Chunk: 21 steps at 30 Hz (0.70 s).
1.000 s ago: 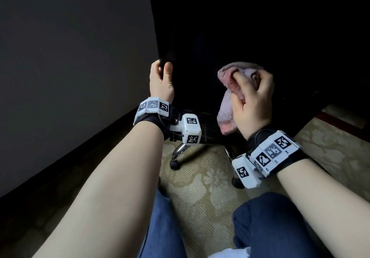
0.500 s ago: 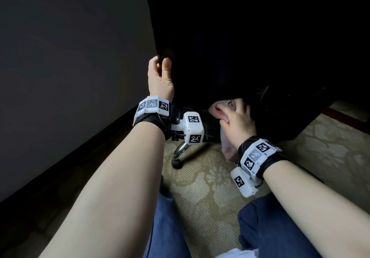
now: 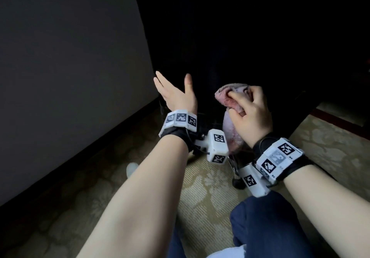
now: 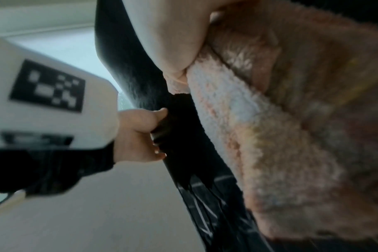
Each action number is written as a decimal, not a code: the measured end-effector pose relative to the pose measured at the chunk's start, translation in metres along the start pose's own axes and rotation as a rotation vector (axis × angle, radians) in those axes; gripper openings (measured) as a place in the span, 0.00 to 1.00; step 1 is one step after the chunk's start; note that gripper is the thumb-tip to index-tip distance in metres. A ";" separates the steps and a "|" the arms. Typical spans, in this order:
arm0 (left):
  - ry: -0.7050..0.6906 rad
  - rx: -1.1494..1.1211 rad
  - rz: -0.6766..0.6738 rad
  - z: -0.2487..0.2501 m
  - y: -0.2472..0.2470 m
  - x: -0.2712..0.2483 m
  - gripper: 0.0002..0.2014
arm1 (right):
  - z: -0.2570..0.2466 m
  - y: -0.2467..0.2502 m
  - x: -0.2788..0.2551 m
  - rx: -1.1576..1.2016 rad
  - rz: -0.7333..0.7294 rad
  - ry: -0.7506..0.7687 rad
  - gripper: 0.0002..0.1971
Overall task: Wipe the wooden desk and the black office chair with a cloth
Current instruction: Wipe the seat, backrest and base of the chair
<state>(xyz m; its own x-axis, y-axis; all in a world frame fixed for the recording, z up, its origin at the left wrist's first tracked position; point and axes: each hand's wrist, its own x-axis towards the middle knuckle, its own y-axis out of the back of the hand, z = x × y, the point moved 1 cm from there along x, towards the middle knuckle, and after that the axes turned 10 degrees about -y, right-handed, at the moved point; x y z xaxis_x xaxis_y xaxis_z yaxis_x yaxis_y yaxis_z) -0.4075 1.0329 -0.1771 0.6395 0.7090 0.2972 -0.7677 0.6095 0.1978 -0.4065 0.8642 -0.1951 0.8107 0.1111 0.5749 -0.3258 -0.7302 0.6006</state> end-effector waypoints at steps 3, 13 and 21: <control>-0.050 0.104 -0.066 0.017 -0.023 -0.019 0.44 | 0.002 0.026 0.005 0.015 0.199 0.055 0.17; -0.013 0.105 -0.105 0.022 -0.041 -0.017 0.37 | 0.025 0.035 0.040 -0.042 0.242 -0.054 0.22; -0.051 0.130 -0.111 0.015 -0.045 -0.017 0.35 | 0.045 -0.006 0.020 -0.020 0.081 -0.094 0.20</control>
<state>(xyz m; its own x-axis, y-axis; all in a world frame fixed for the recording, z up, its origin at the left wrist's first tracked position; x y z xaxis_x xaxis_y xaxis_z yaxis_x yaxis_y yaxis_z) -0.3848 0.9884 -0.1770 0.7204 0.6188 0.3131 -0.6932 0.6298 0.3503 -0.3665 0.8403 -0.2120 0.8227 -0.0122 0.5683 -0.4015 -0.7202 0.5658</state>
